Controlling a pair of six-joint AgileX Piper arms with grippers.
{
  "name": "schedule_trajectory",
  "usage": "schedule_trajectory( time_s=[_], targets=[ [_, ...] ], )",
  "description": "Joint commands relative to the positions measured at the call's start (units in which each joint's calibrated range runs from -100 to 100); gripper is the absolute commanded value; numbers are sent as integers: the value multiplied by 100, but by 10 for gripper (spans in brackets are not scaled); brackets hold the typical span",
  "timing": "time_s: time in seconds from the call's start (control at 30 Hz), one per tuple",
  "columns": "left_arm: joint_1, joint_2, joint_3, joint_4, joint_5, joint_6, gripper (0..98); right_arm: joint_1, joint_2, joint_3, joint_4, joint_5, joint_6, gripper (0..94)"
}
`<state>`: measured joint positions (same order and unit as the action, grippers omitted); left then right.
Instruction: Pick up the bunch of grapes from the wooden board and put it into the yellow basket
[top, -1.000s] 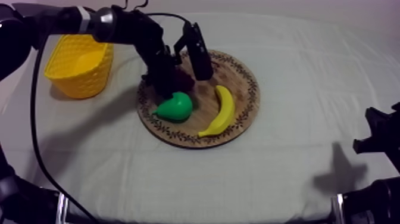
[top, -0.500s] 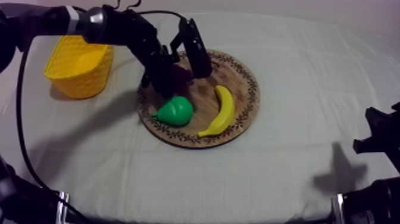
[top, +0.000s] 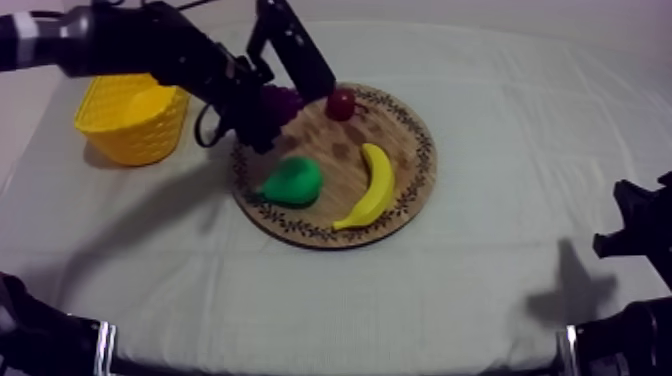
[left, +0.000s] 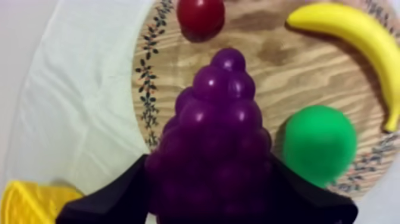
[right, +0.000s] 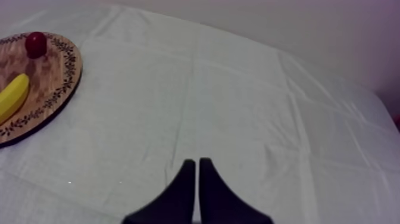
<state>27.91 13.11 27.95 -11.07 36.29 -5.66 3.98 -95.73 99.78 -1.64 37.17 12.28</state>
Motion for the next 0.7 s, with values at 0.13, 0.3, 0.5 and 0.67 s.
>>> schedule_trajectory(
  time_s=[0.13, 0.3, 0.5, 0.67],
  targets=[
    [120, -1665, 769, 28, 246, 932, 506, 0, -2, -1, -4, 1, 1, 5],
    [306, -2775, 1109, 41, 897, 1509, 503, 0, -2, -1, -4, 1, 1, 5],
    [236, -3911, 1486, 219, 1470, 1767, 504, 0, -2, -1, -4, 1, 1, 5],
    [-306, -4440, 1515, 521, 1917, 1527, 502, 0, -2, -1, -4, 1, 1, 5]
  ],
)
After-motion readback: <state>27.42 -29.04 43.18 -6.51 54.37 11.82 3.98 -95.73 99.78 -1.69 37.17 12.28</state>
